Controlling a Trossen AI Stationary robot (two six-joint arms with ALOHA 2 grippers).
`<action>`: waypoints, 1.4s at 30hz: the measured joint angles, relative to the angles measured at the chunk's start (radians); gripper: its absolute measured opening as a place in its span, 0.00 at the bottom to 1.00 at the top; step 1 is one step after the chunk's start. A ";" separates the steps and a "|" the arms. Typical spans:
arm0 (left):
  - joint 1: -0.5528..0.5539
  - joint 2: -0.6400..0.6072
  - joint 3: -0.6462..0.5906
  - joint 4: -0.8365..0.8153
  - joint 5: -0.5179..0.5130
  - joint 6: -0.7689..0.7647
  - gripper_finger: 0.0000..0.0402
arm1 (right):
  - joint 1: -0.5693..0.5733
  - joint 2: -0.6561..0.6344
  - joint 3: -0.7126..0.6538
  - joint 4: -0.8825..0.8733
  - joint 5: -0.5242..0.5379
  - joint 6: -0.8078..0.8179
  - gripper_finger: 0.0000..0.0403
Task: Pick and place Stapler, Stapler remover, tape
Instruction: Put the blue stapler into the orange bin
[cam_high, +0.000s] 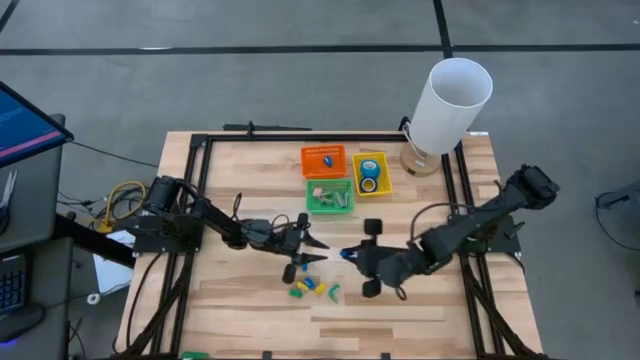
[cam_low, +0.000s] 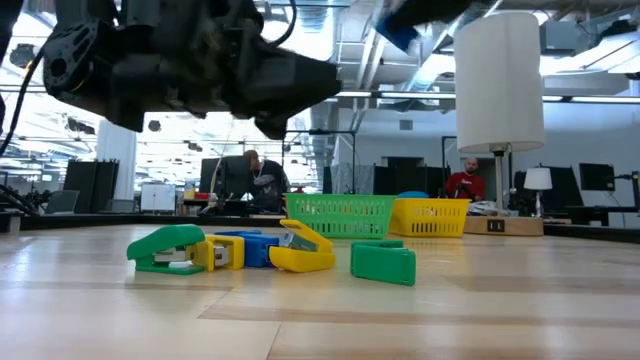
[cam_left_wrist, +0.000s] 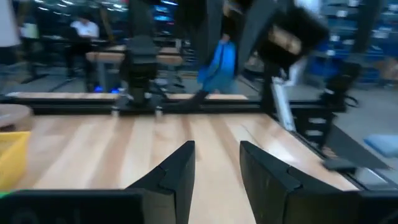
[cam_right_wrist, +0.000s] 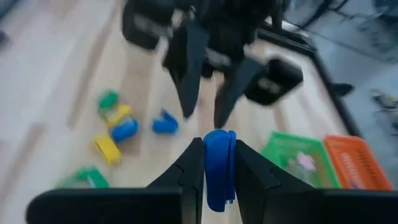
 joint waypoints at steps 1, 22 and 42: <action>0.000 0.003 0.007 -0.004 -0.026 -0.001 0.29 | 0.009 -0.008 -0.034 0.032 0.032 -0.003 0.12; 0.155 0.097 0.181 -0.123 0.203 -0.078 0.29 | -0.155 -0.332 -0.648 0.801 -0.165 -0.023 0.14; -0.006 0.109 0.233 -0.115 0.164 0.135 0.37 | -0.215 -0.058 -0.774 1.477 -0.603 -0.089 0.19</action>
